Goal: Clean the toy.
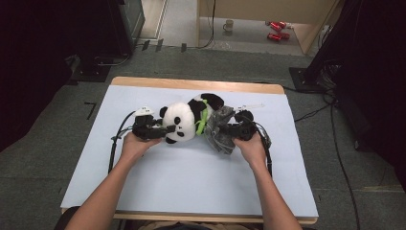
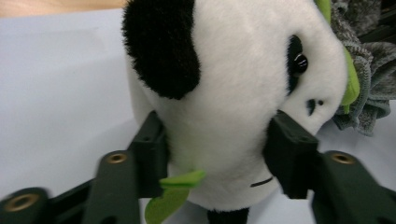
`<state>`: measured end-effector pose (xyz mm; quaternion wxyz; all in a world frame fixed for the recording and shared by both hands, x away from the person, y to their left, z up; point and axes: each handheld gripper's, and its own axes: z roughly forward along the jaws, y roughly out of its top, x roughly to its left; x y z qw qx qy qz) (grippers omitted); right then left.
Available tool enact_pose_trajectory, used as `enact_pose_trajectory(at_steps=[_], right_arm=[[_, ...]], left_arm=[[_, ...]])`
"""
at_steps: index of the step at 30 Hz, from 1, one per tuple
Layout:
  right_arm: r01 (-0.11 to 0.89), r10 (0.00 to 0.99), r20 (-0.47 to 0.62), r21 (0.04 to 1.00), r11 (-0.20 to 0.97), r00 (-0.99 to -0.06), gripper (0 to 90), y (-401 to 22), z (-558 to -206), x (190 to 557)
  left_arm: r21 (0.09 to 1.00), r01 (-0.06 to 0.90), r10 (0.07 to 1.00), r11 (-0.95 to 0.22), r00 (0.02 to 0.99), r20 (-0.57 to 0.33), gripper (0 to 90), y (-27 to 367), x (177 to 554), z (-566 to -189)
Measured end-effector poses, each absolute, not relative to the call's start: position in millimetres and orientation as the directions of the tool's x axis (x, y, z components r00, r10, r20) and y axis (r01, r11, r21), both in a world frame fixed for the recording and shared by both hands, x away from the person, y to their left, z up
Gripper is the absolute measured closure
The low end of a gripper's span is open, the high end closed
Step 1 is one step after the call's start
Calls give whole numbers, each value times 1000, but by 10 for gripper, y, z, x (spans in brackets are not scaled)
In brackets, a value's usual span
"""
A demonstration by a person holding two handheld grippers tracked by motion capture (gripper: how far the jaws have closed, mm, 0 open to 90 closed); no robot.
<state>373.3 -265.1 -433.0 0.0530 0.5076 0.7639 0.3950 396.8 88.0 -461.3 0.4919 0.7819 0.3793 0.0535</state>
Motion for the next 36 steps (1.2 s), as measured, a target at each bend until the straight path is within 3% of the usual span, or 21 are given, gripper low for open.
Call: enact_pose_trajectory(at_steps=[4, 11, 19, 23, 30, 36], right_arm=[[722, 816, 327, 675, 152, -477, 764, -2688, -4211, 3720], [671, 803, 336, 734, 103, -492, 764, -2798, -3891, 3656], [626, 804, 314, 774, 90, -504, 764, -2908, -3582, 3565], [625, 800, 315, 775, 93, -510, 765, -2916, -3538, 3521], [628, 791, 324, 773, 96, -519, 765, -2859, -3577, 3498], [660, 778, 356, 745, 99, -518, 765, -2717, -3825, 3527]], left_arm=[[795, 565, 643, -221, 697, -317, 646, 909, 3967, -4571], [736, 647, 555, -199, 693, -460, 740, 990, 3965, -4499], [667, 713, 490, -216, 670, -558, 758, 1148, 3865, -4355], [641, 735, 507, -222, 648, -568, 754, 1227, 3835, -4382], [609, 775, 562, -169, 584, -586, 737, 1287, 3935, -4486], [603, 783, 597, -152, 559, -575, 729, 1298, 3984, -4540]])
